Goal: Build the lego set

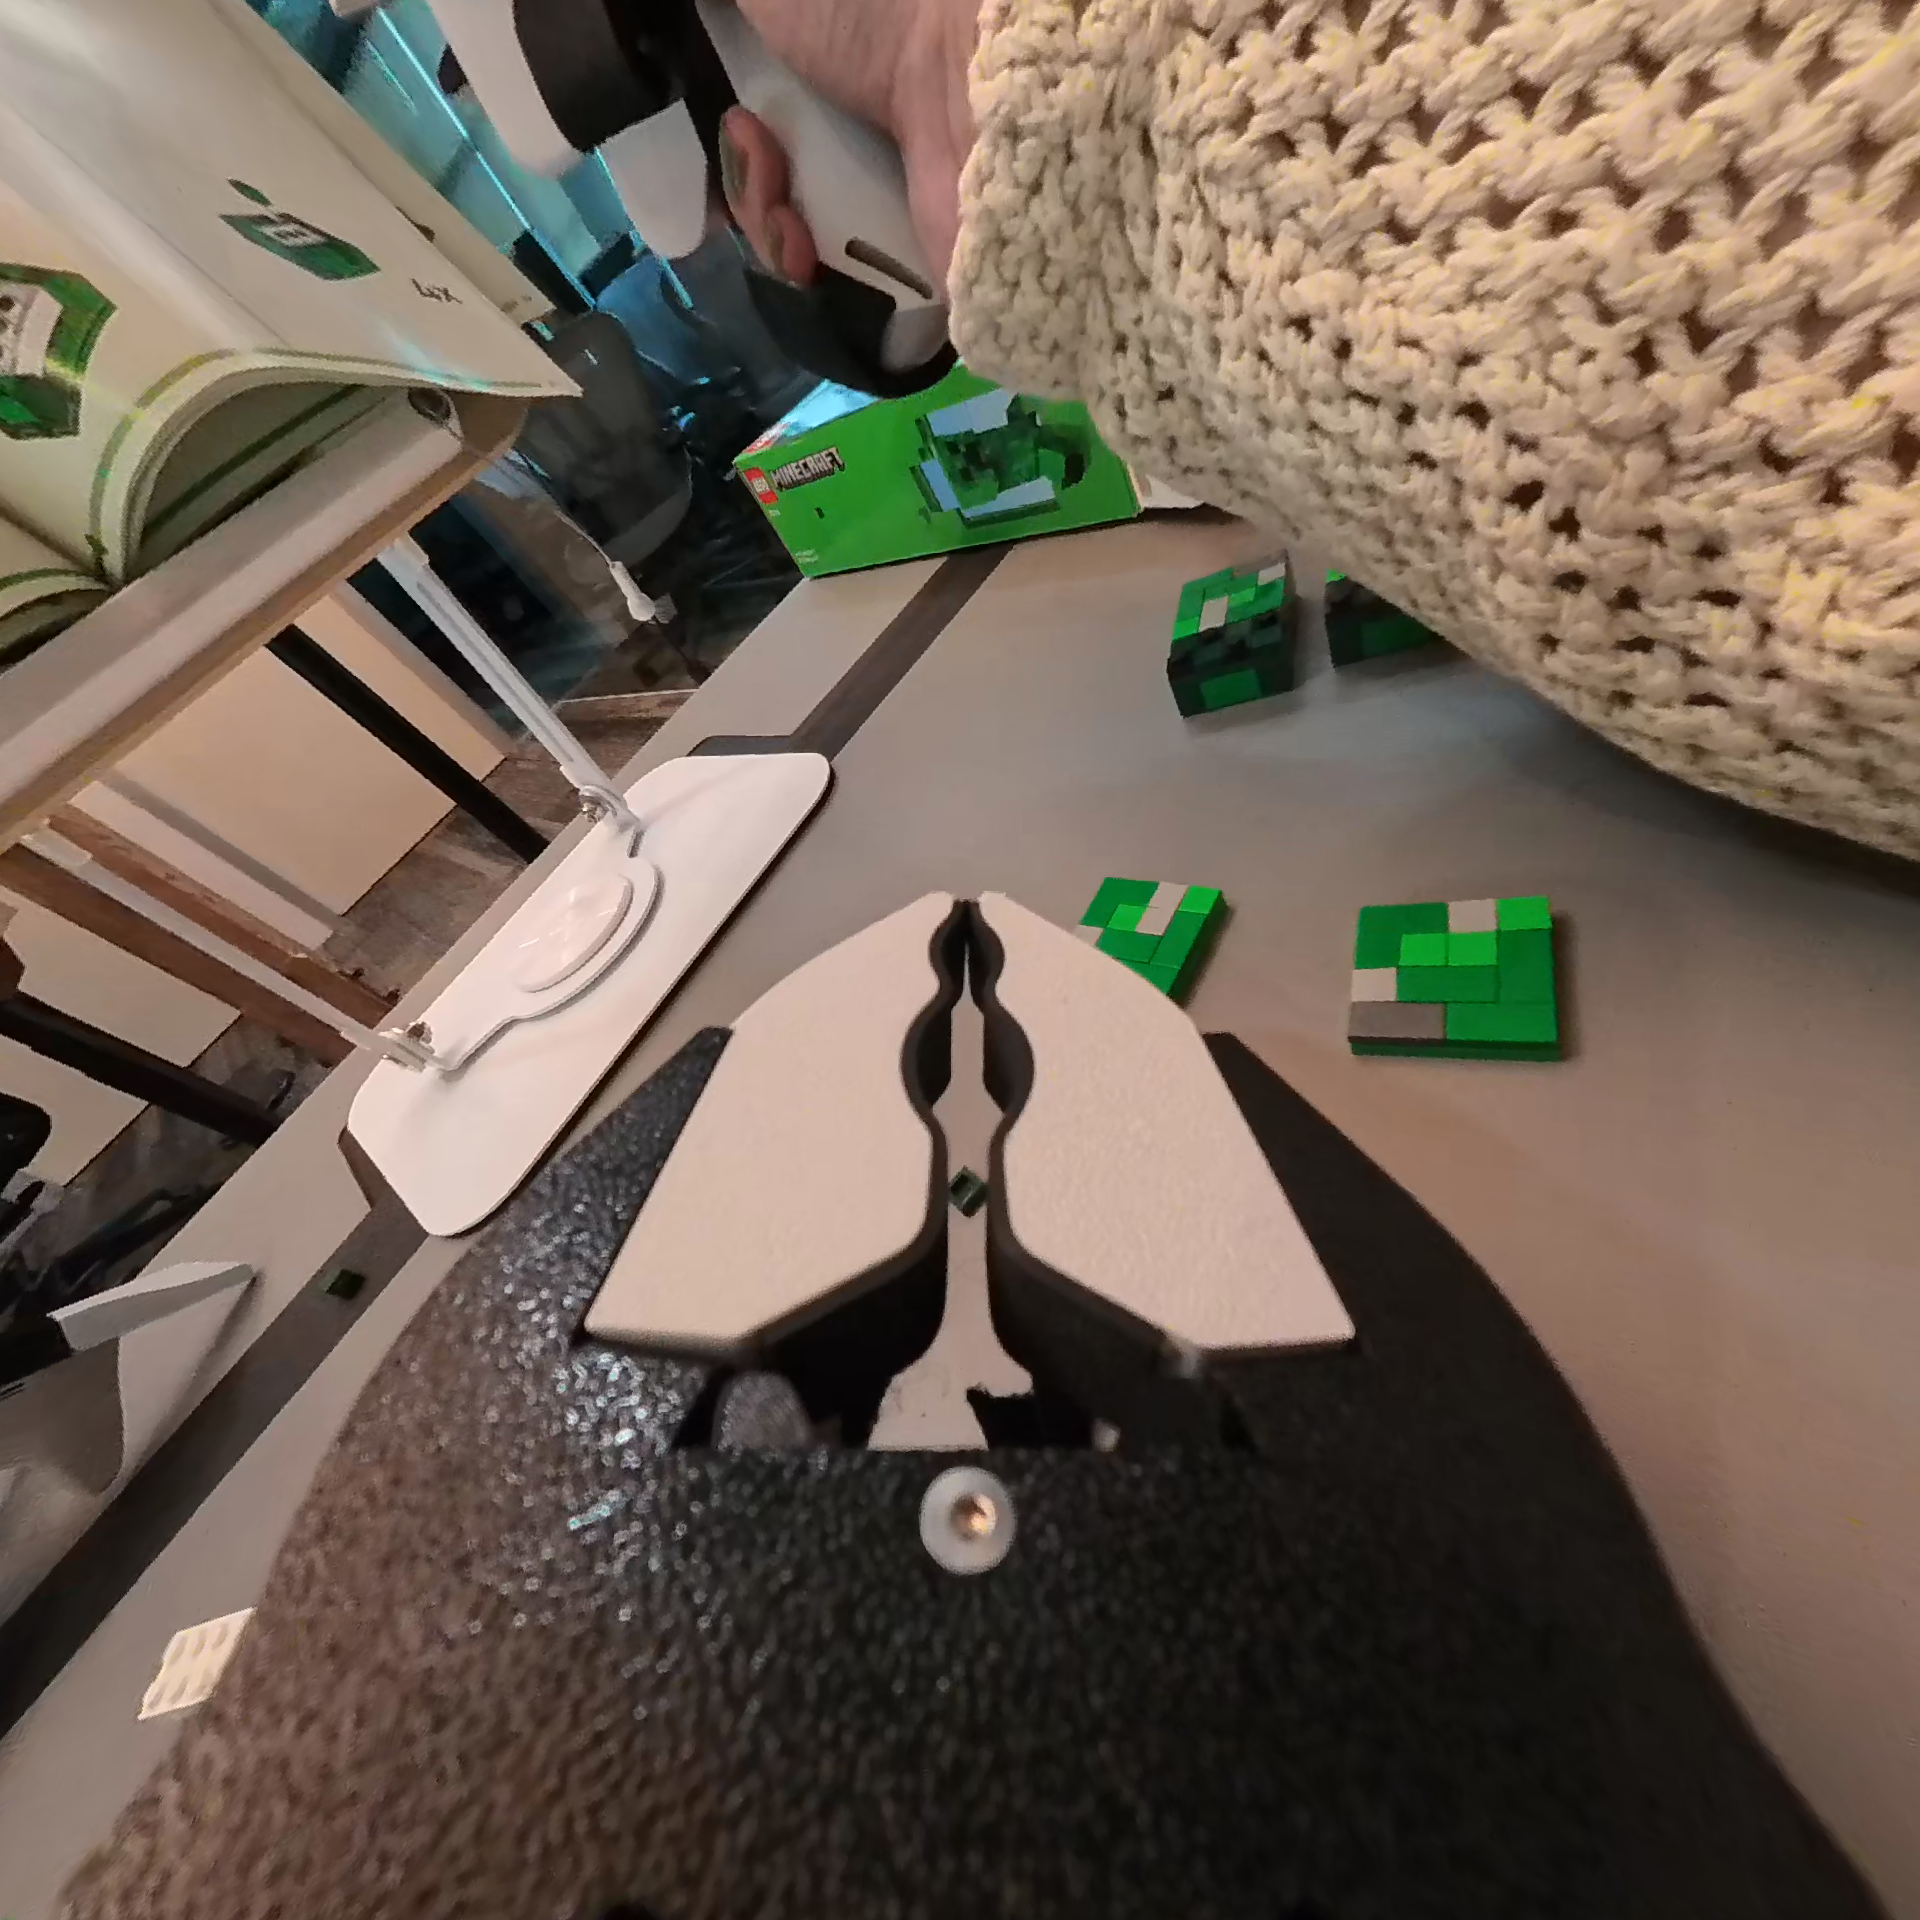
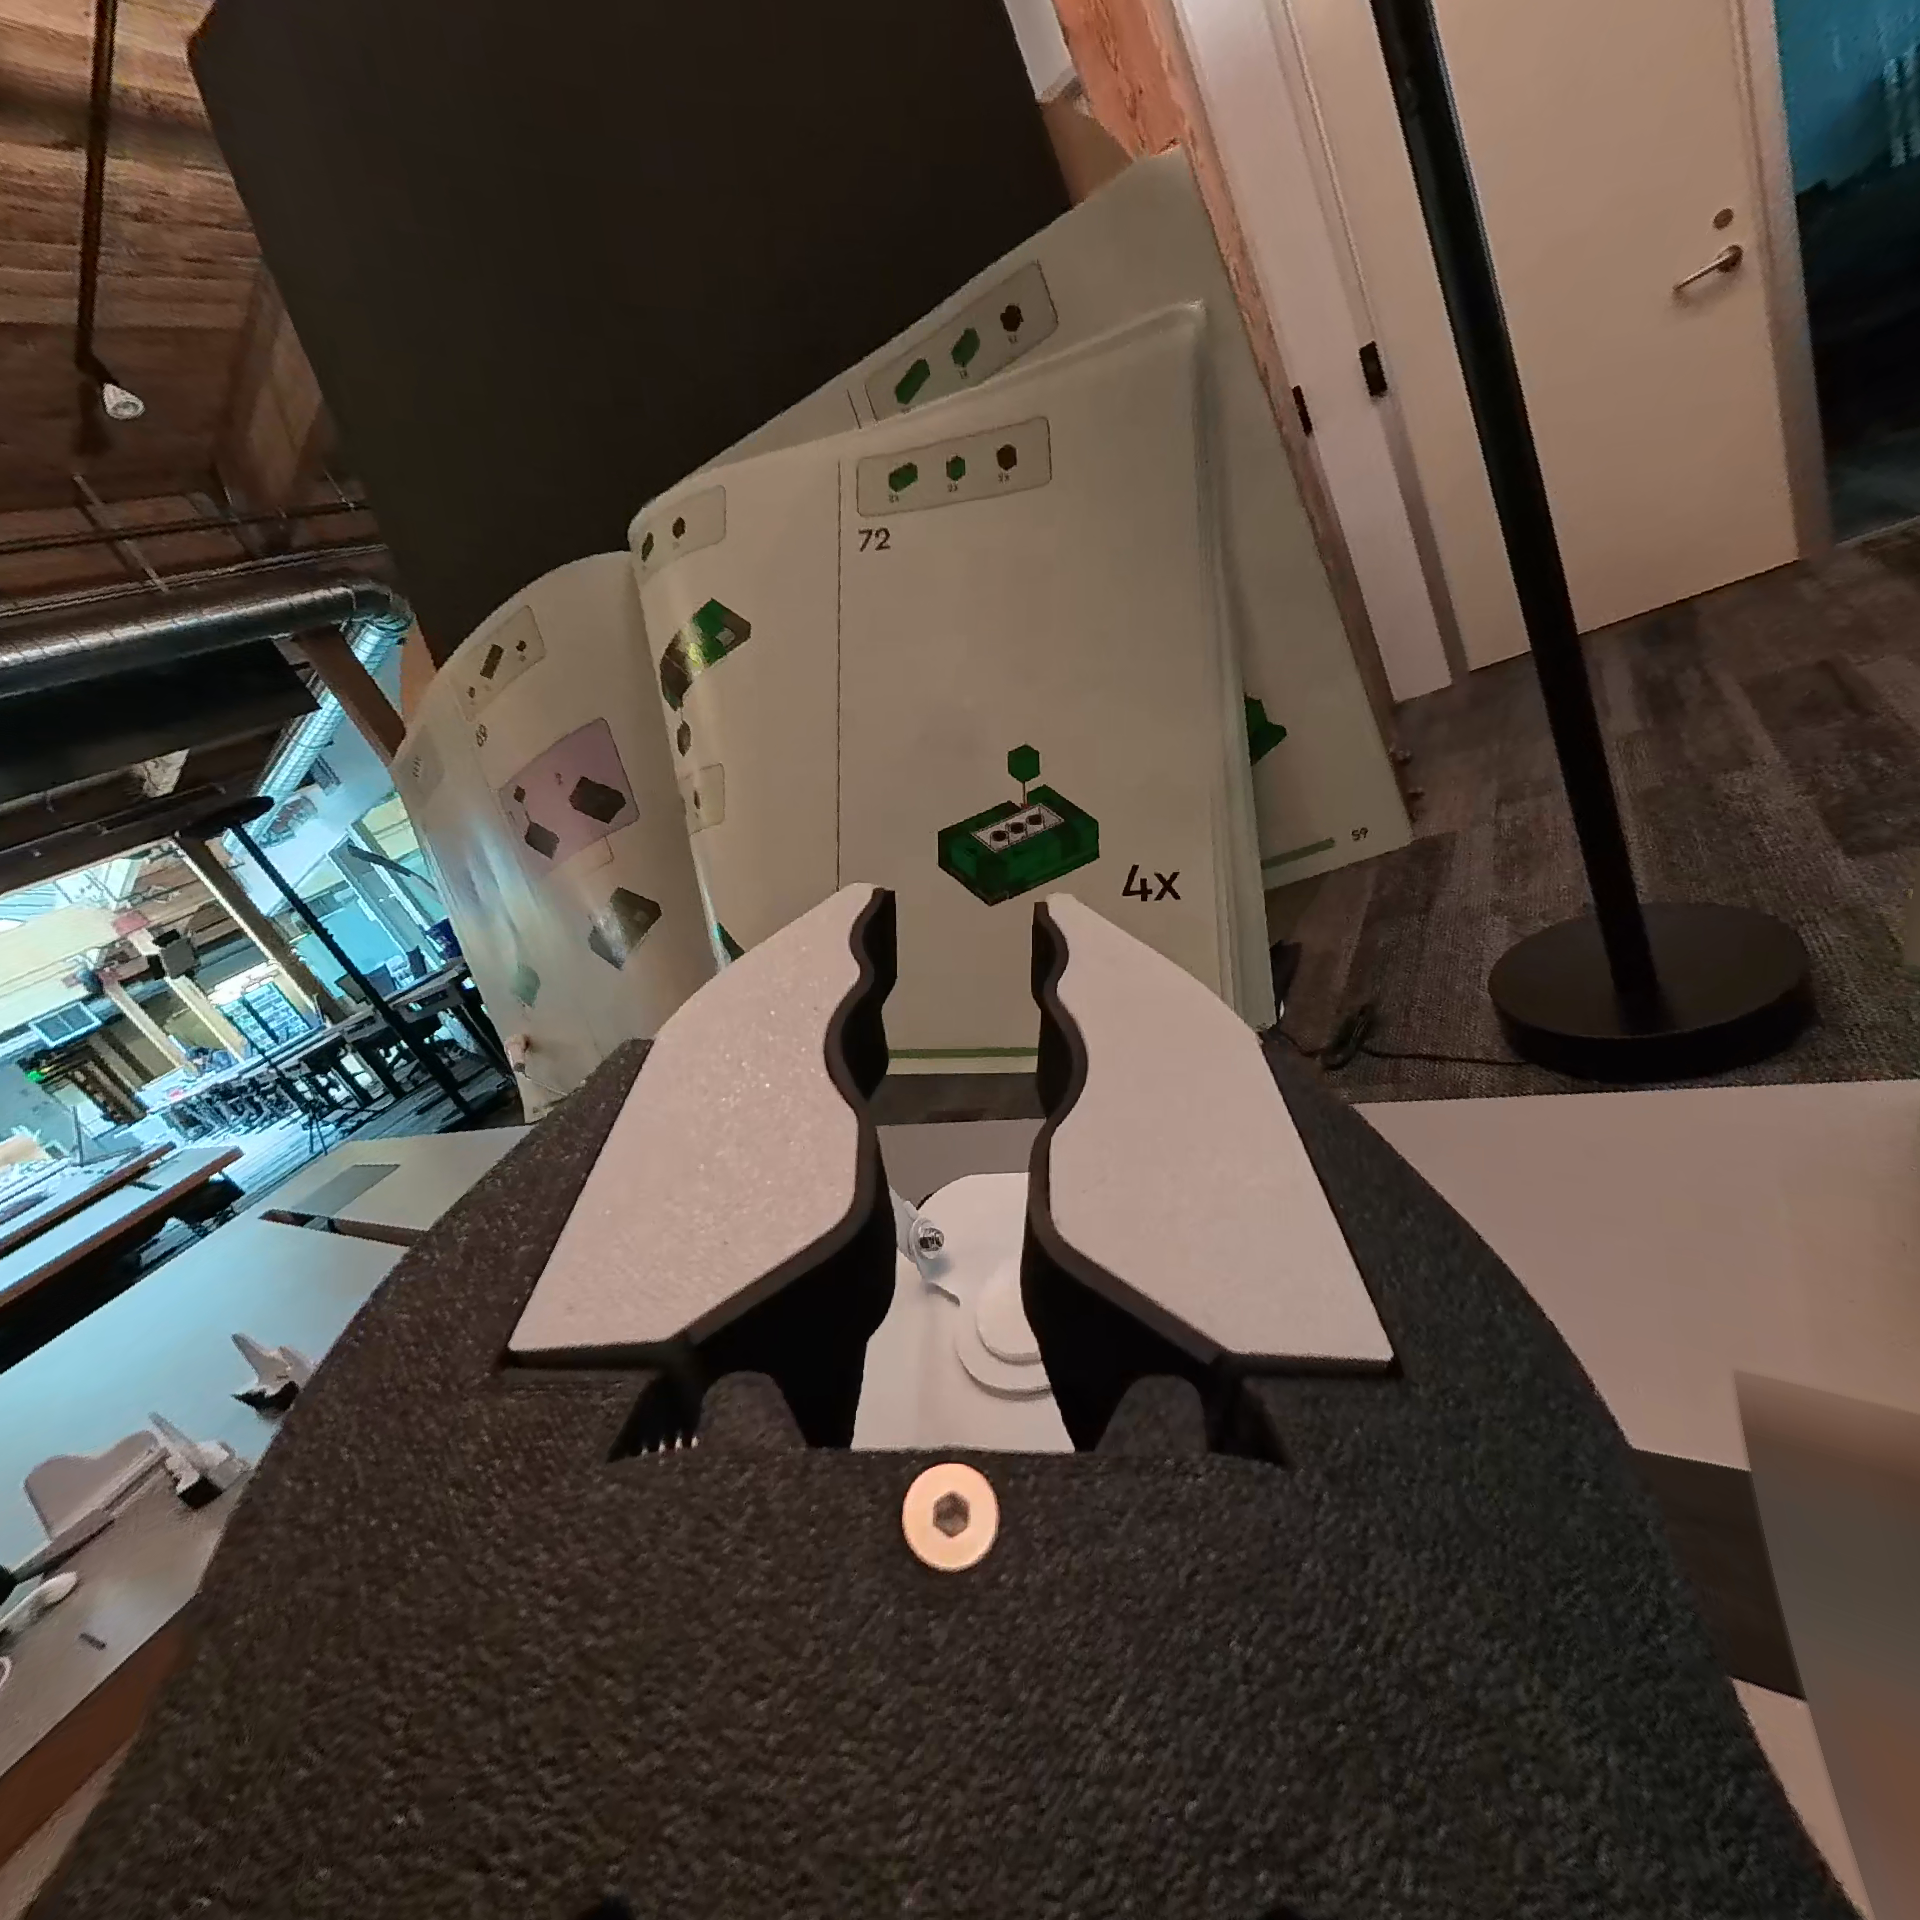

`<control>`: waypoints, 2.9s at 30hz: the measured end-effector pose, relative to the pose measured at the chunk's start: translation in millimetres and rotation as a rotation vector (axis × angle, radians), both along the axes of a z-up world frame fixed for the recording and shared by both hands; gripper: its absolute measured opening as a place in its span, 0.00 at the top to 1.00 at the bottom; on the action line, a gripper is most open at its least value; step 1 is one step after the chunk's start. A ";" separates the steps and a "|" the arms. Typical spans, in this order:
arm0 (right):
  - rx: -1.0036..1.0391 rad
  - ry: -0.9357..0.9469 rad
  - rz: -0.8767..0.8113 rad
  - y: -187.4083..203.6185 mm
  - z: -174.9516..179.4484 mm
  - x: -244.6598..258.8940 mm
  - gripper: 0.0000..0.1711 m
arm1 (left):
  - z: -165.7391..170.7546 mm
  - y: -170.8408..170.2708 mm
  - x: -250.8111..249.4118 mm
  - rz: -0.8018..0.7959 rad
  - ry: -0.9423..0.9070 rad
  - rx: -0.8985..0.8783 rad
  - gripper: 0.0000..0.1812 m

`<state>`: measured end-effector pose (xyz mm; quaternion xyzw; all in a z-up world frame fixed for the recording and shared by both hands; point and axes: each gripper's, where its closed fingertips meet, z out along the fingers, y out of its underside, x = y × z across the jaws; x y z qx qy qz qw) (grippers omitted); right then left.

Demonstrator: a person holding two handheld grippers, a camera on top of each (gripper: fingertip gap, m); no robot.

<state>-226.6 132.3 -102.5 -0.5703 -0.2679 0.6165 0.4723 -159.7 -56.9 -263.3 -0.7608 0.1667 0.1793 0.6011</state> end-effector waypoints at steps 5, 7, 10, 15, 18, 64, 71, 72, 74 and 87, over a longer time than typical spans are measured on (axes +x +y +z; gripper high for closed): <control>0.038 -0.003 -0.021 -1.5 6.4 3.7 0.86 | 0.5 0.3 -0.8 0.004 -0.005 0.003 1.00; 0.069 0.000 -0.034 -3.7 12.4 6.6 0.87 | 1.1 0.5 -1.6 0.007 -0.008 0.007 1.00; 0.141 -0.001 -0.051 -11.3 24.9 11.1 0.87 | 3.3 0.2 -3.2 0.018 -0.003 0.024 1.00; 0.405 -0.013 0.092 -64.2 49.1 5.5 0.86 | 17.8 -5.5 -10.5 0.050 -0.049 0.119 1.00; 0.589 -0.092 0.337 -121.3 40.1 -7.1 0.87 | 25.3 -8.7 -16.0 0.065 -0.094 0.169 1.00; 1.506 -0.543 0.635 -245.2 -115.5 -50.1 0.90 | 57.1 -122.1 -138.6 0.228 -0.331 0.420 0.78; 1.655 -0.414 0.084 -223.0 -107.2 89.5 0.91 | 57.3 -81.9 -9.5 -0.361 -0.638 0.296 0.66; 1.686 -0.409 0.043 -226.5 -114.6 104.4 0.91 | 54.9 -80.1 2.8 -0.373 -0.609 0.274 0.66; 1.713 -0.396 -0.025 -233.4 -125.6 126.2 0.91 | 50.0 -77.9 27.8 -0.402 -0.573 0.227 0.68; 1.901 -0.292 -0.100 -264.7 -139.2 148.8 0.90 | 24.9 -83.3 89.5 -0.401 -0.416 0.048 0.78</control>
